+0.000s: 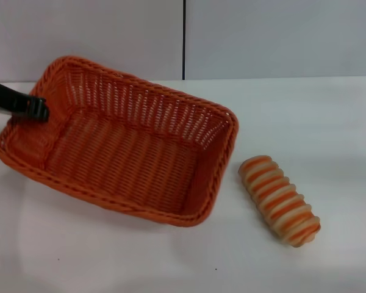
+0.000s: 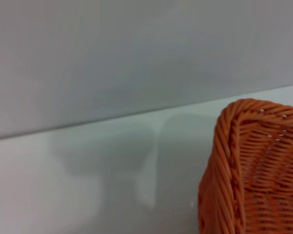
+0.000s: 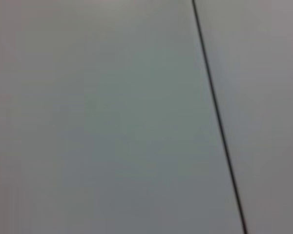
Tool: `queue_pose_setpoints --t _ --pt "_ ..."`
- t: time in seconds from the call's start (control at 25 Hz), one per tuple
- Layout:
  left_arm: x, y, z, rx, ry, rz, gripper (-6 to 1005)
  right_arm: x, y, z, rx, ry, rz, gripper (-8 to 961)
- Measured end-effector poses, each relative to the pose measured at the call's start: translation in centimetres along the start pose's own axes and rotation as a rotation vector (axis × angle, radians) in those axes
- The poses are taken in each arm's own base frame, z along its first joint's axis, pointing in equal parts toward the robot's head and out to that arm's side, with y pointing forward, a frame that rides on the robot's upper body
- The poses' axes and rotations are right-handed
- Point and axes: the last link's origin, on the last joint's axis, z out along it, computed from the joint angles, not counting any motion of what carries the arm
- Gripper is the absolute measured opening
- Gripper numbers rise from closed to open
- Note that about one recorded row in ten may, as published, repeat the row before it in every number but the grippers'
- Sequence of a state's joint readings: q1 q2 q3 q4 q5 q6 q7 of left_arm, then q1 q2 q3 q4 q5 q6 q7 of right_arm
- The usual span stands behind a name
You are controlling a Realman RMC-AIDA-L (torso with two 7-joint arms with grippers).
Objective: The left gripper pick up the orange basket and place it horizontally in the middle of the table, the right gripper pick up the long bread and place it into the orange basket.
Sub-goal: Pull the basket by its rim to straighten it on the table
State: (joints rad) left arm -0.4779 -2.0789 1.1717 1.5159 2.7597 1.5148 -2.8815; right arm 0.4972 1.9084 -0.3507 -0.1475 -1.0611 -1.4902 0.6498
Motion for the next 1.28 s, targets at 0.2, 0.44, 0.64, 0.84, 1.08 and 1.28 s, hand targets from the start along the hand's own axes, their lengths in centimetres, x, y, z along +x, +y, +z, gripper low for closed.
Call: queue_pose_setpoints --t 0.2,0.44,0.64,0.84,1.08,1.28 --pt "-1.5 0.4 -0.6 -0.081 0.007 -0.033 181 0.2 0.5 0.6 -0.024 0.004 0.006 575" --pt "-3.7 -0.6 -1.1 -0.089 0.010 -0.082 168 0.5 1.3 1.0 -0.058 0.016 0.014 572" --pt "-5.9 -1.4 -1.1 -0.105 0.003 -0.135 161 1.1 2.1 1.1 -0.088 0.042 0.024 570" --pt "-6.8 -1.6 -1.0 -0.106 -0.013 -0.150 160 1.3 2.6 1.3 -0.099 0.040 0.030 567" --pt "-7.1 -1.3 -0.8 -0.116 -0.028 -0.145 155 1.3 3.0 1.5 -0.105 0.036 0.031 564" --pt "-7.4 -1.2 -0.8 -0.127 -0.043 -0.140 154 1.5 3.5 1.6 -0.109 0.032 0.038 562"
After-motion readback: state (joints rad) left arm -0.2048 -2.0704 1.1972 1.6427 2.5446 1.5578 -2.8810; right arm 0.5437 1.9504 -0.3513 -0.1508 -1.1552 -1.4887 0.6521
